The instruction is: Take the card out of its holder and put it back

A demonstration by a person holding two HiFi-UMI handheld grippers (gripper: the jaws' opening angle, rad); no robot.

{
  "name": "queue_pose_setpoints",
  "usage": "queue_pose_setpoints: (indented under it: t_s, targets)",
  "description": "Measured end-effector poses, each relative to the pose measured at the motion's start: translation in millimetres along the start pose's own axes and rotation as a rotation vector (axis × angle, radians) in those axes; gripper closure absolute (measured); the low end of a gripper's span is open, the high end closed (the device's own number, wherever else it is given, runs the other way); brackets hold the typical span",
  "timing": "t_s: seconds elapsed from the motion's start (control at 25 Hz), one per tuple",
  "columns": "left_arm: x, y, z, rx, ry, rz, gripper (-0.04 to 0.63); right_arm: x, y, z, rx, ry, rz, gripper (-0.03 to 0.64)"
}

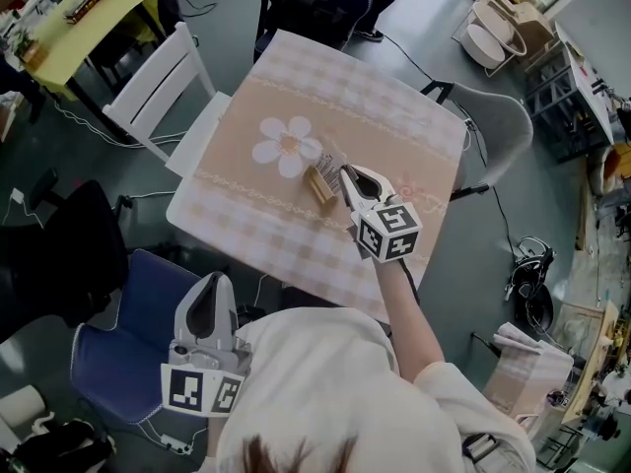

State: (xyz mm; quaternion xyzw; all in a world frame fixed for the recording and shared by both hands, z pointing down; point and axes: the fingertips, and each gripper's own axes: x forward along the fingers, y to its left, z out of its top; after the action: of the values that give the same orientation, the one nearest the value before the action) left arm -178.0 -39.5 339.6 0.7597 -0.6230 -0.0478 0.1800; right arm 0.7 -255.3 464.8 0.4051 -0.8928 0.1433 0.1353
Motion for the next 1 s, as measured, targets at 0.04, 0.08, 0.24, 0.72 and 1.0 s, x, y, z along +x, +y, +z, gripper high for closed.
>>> queue_pose_setpoints:
  t_s: [0.04,0.08,0.24,0.72,1.0]
  targets:
    - [0.1,-0.2,0.4,0.0,-0.001,0.0,0.595,0.7,0.0,0.1,0.002,0.0,0.0,0.601]
    - [0.1,-0.2,0.6,0.001,-0.001,-0.001,0.595,1.3,-0.2,0.0,0.003,0.001,-0.001,0.601]
    - [-0.4,0.6,0.3,0.002,-0.005,0.001,0.595,1.7,-2.1,-0.5,0.005,0.015,-0.012,0.601]
    - [-1.2,0.0,-0.2,-0.001,-0.007,0.002,0.595,2.8,-1.3,-6.8,0.001,0.056,-0.026,0.6]
    - [-2.3,2.1,0.6,-0.003,-0.011,0.008,0.595,7.4,1.5,-19.2,-0.012,0.072,-0.025,0.6]
